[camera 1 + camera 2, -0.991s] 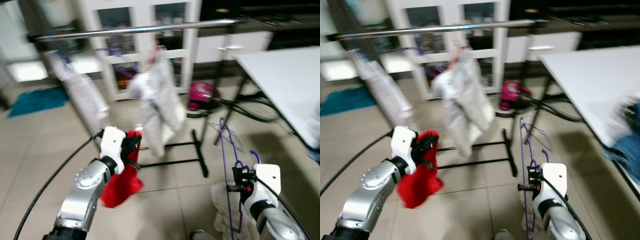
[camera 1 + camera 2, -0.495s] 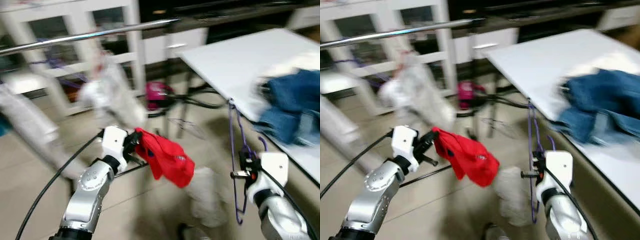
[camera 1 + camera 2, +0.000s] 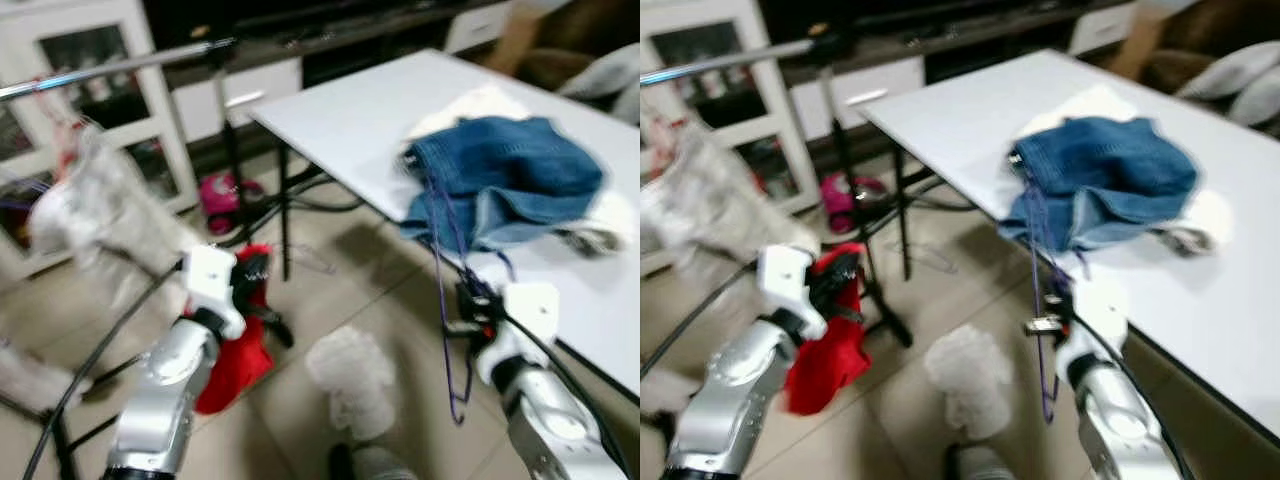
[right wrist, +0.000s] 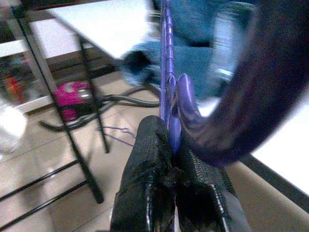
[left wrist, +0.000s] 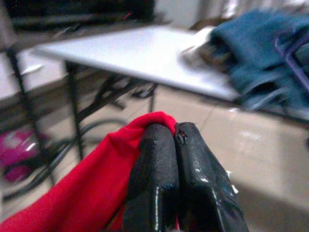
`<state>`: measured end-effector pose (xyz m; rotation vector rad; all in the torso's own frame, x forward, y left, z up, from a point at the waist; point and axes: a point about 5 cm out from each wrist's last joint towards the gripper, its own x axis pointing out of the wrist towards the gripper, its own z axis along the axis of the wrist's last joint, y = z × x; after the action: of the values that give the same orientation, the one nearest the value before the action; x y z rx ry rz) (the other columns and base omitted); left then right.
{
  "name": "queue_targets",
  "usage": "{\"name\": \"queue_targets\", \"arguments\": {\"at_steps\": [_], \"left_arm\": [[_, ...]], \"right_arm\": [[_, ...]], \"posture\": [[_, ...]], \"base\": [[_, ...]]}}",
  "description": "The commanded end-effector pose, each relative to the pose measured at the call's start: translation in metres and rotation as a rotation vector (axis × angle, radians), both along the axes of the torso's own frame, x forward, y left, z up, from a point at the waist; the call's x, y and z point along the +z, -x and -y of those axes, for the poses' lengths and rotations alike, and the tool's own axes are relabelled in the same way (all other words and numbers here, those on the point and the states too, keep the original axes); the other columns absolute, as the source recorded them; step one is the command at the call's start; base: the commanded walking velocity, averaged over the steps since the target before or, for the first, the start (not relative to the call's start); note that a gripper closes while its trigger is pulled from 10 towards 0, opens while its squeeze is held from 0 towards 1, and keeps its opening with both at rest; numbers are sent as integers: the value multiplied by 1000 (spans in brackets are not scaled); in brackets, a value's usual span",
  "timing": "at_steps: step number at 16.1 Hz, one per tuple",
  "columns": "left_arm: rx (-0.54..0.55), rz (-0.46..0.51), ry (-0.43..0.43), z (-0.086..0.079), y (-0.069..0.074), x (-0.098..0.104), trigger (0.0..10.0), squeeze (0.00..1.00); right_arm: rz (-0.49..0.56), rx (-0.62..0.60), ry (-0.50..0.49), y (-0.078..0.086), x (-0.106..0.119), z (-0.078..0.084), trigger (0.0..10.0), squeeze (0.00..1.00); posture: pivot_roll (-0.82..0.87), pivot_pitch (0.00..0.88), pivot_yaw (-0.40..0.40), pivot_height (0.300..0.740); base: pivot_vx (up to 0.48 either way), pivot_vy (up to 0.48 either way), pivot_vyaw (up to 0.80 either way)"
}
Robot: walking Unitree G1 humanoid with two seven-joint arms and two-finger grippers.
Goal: Hang hanger
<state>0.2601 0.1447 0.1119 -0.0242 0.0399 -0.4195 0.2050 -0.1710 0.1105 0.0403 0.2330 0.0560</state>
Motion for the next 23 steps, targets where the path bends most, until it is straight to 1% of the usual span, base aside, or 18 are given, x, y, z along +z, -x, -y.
{"name": "queue_targets", "arguments": {"at_steps": [1, 4, 6, 9, 10, 11, 15, 17, 21, 22, 23], "left_arm": [[18, 10, -9, -6, 1, 6, 10000, 0], [-19, -5, -27, -1, -2, 7, 10000, 0], [-26, -27, -33, 2, -4, 6, 10000, 0], [-34, -26, -45, 3, -9, 7, 10000, 0], [-36, -30, -59, 2, -13, 7, 10000, 0], [-42, -32, -64, 2, -15, 8, 10000, 0], [-44, -31, -70, 2, -18, 8, 10000, 0], [-52, -29, -70, 3, -16, 10, 10000, 0], [-24, -32, -71, -4, -15, 9, 10000, 0], [-18, -35, -76, -5, -14, 7, 10000, 0], [-15, -34, -69, -5, -12, 8, 10000, 0]], "right_arm": [[8, -17, -31, 2, 3, 0, 10000, 0], [-3, -97, -22, 5, 1, 7, 10000, 0], [2, -105, -31, 7, 3, 6, 10000, 0], [-3, -140, -48, 8, 1, 8, 10000, 0], [-17, -183, -47, 8, -2, 10, 10000, 0], [-23, -191, -61, 8, -2, 9, 10000, 0], [-34, -187, -61, 7, -5, 7, 10000, 0], [-46, -176, -59, 6, -5, 6, 10000, 0], [-45, -140, -60, 1, -5, 2, 10000, 0], [-52, -141, -49, 1, -6, 3, 10000, 0], [-56, -129, -43, 1, -6, 2, 10000, 0]], "posture": [[-10, 0, 3, 740], [-24, 0, 16, 740], [-32, 0, 27, 740], [-38, 0, 48, 740], [-39, 0, 52, 740], [-38, 0, 58, 740], [-32, 0, 64, 740], [-21, 0, 53, 740], [-11, 0, 38, 740], [-8, 0, 21, 740], [-7, 0, 23, 740]], "base": [[0, 0, -800], [0, 0, -800], [0, 0, -800], [0, 296, -800], [0, 409, -800], [0, 446, -800], [0, 446, -800], [0, 446, -800], [0, 448, -800], [0, 450, -800], [0, 446, -800]]}}
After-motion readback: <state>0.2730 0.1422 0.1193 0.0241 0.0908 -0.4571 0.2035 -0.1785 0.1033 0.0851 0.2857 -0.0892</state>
